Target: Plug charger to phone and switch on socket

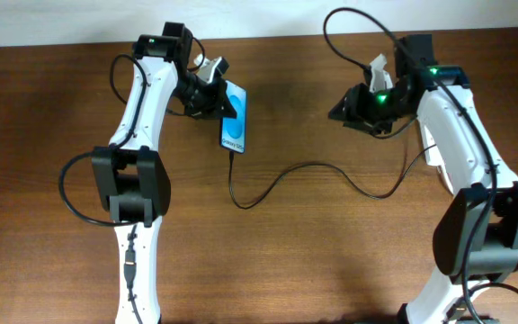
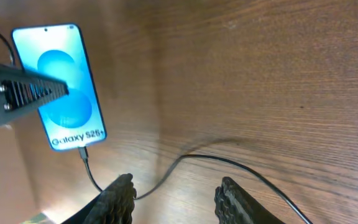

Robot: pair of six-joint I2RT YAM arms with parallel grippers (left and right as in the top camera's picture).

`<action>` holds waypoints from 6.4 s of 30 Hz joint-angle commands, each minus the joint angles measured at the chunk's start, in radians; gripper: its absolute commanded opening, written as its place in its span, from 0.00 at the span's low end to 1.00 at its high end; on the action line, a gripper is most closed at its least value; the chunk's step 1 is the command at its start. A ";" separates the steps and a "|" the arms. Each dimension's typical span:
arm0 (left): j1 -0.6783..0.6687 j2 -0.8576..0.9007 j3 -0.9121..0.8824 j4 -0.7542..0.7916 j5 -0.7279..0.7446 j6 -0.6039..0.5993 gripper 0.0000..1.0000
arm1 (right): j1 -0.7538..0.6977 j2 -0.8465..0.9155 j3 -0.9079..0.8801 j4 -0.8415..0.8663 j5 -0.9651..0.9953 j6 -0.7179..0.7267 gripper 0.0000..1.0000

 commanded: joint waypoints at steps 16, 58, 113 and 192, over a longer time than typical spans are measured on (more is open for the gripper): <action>0.005 0.117 0.011 -0.008 -0.188 -0.047 0.53 | 0.068 -0.013 0.004 -0.028 0.105 -0.035 0.49; 0.016 -0.129 0.713 -0.285 -0.452 -0.069 1.00 | -0.719 -0.419 0.150 -0.247 0.167 -0.167 0.58; 0.016 -0.127 0.711 -0.286 -0.495 -0.069 1.00 | -0.526 0.381 0.140 0.197 0.369 -0.162 0.70; 0.016 -0.127 0.711 -0.283 -0.494 -0.058 0.99 | -0.392 -0.474 0.509 -0.394 0.301 -0.245 0.98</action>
